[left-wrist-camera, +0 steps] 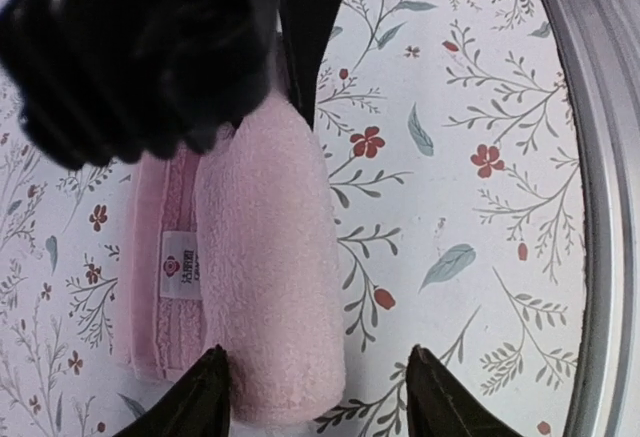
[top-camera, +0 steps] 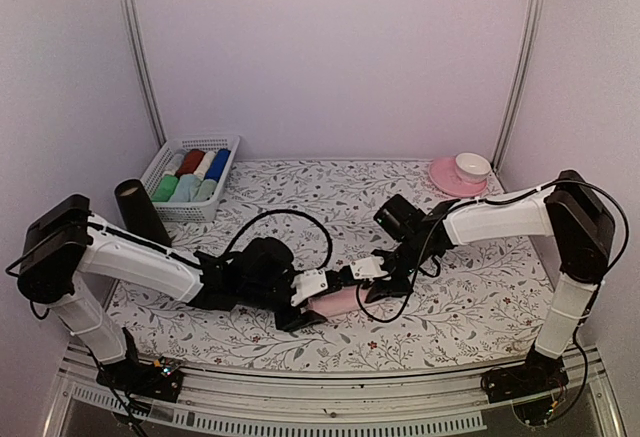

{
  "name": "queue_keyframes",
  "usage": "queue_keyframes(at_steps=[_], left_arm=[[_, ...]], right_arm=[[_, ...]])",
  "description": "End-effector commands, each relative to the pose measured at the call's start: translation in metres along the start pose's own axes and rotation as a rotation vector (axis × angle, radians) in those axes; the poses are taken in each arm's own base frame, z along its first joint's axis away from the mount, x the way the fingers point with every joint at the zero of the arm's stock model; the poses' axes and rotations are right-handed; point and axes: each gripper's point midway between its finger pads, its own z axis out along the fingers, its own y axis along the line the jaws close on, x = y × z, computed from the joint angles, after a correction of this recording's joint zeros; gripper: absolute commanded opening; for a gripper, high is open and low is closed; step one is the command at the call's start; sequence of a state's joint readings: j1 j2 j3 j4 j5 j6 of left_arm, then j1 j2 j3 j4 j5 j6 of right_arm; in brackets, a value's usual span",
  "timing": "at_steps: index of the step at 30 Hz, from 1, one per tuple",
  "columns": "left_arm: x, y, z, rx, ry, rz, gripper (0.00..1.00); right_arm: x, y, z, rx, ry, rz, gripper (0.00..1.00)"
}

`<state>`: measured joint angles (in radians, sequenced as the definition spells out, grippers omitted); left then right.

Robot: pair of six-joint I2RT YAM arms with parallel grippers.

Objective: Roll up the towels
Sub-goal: Roll the towel at the center of the board.

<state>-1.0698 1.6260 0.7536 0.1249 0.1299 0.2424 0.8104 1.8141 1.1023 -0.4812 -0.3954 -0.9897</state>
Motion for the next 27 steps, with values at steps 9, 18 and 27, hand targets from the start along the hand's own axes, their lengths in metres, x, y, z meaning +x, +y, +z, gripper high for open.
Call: queue_keyframes(at_steps=[9,18,27], left_arm=[[-0.017,-0.015,0.008,-0.092,-0.102,0.201,0.59],[0.006,-0.016,0.028,-0.1,0.003,0.208,0.58],[0.025,0.008,0.036,-0.228,0.102,0.179,0.58]], right_arm=[[0.017,0.026,0.012,-0.155,0.04,0.078,0.21],[0.019,0.026,0.014,-0.161,0.046,0.084,0.21],[0.021,0.03,0.014,-0.181,0.043,0.082,0.21]])
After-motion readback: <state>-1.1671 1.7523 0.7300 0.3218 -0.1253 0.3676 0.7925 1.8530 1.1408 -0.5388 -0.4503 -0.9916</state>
